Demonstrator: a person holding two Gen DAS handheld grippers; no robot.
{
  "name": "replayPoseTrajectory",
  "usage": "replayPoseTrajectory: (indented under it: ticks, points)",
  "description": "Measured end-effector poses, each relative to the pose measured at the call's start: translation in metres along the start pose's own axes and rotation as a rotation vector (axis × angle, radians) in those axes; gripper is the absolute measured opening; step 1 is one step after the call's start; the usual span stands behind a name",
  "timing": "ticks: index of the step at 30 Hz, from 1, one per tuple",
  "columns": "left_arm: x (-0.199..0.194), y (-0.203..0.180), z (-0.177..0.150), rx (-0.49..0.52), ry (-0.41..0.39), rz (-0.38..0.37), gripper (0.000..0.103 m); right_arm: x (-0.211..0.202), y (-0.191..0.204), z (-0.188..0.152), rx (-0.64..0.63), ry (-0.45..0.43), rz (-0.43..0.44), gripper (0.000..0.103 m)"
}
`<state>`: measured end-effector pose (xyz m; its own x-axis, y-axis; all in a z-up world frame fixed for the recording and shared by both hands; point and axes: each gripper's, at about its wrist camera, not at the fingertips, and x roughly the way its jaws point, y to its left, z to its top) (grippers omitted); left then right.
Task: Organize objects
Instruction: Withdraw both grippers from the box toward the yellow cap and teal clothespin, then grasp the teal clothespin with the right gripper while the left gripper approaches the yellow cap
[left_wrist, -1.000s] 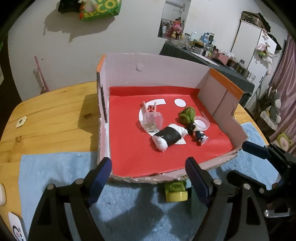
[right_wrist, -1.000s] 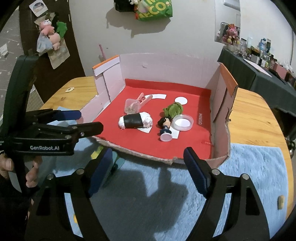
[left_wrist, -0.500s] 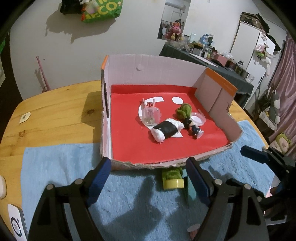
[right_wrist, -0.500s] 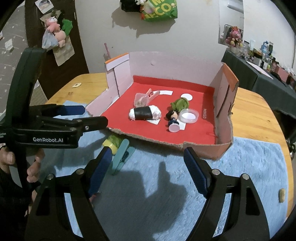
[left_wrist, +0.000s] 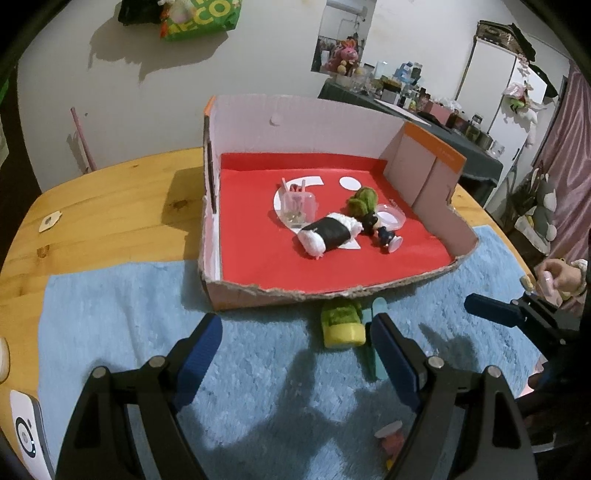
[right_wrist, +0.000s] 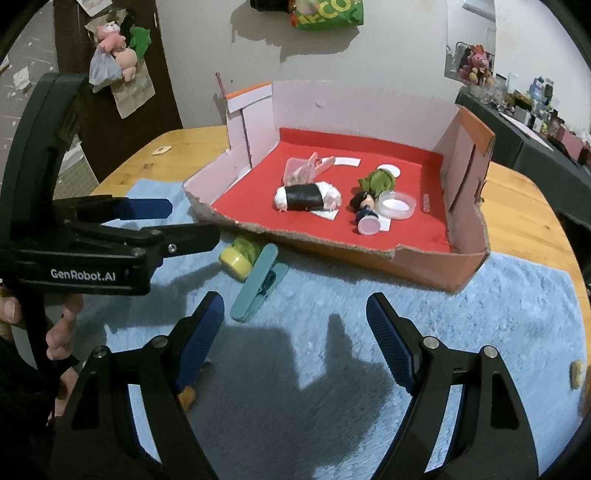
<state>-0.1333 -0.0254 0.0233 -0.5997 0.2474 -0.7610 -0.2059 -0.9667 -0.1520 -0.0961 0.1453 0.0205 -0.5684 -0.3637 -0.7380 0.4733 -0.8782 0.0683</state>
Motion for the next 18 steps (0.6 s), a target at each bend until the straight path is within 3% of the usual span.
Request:
replayPoseTrajectory:
  ticks: [18]
  points:
    - [-0.001, 0.001, -0.012, 0.006, 0.013, -0.017, 0.082, 0.023, 0.014, -0.01, -0.008, 0.028, 0.019, 0.079]
